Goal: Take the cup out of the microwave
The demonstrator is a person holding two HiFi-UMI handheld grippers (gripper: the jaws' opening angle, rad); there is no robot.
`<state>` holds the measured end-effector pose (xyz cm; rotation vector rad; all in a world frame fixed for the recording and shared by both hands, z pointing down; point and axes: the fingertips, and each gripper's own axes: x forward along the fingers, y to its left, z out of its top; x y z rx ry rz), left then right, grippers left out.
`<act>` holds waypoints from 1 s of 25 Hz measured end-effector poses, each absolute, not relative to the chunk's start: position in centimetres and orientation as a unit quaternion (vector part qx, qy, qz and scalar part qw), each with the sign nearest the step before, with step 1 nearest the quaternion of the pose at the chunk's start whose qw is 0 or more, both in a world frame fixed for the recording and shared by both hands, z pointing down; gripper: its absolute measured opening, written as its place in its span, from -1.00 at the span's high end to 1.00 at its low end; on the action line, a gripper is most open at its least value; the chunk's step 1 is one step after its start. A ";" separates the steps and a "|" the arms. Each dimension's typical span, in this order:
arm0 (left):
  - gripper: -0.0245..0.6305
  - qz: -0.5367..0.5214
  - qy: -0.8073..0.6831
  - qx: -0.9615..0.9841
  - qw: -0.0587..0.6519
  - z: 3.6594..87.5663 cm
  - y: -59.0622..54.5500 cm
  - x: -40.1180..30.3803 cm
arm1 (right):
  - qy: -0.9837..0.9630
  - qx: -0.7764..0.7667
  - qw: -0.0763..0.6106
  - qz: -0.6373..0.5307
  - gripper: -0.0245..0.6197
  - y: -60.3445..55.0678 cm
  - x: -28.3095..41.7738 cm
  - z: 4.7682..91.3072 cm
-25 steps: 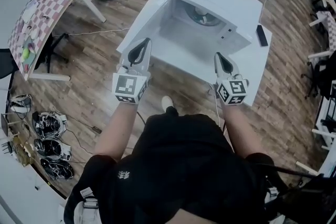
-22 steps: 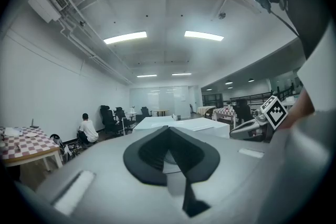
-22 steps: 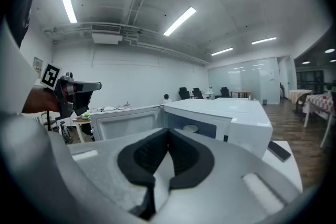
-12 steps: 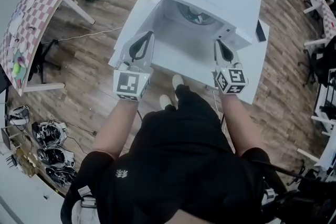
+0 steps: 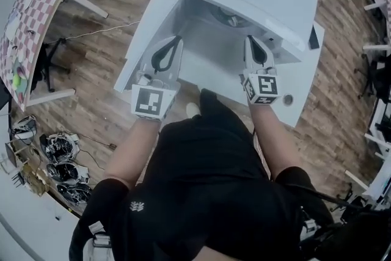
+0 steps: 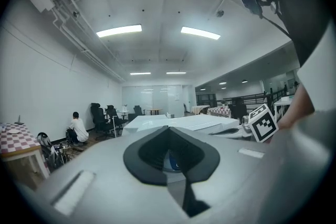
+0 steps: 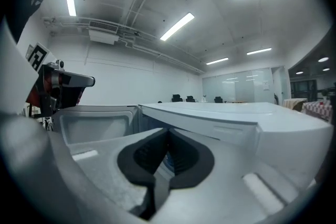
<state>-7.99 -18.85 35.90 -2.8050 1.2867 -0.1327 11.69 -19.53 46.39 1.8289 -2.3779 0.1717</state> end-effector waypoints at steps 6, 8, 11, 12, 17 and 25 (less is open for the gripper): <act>0.91 -0.054 0.410 -0.911 0.006 39.5 -21.5 -6.1 | -0.801 0.587 0.085 0.081 0.86 -22.7 11.0 51.1; 0.91 -0.062 0.408 -0.911 0.002 40.5 -22.3 -5.7 | -0.804 0.582 0.084 0.083 0.81 -23.7 11.0 52.3; 0.91 -0.068 0.403 -0.913 -0.002 41.6 -23.3 -4.9 | -0.803 0.583 0.086 0.087 0.72 -24.9 11.3 53.7; 0.91 -0.066 0.402 -0.913 -0.007 41.8 -23.5 -4.7 | -0.801 0.585 0.087 0.089 0.69 -25.2 11.4 54.1; 0.91 -0.062 0.398 -0.915 -0.008 42.1 -24.4 -3.7 | -0.798 0.588 0.090 0.095 0.44 -26.6 11.4 55.7; 0.91 -0.079 0.394 -0.916 -0.005 44.1 -25.7 -3.1 | -0.802 0.582 0.085 0.105 0.14 -29.0 11.0 57.2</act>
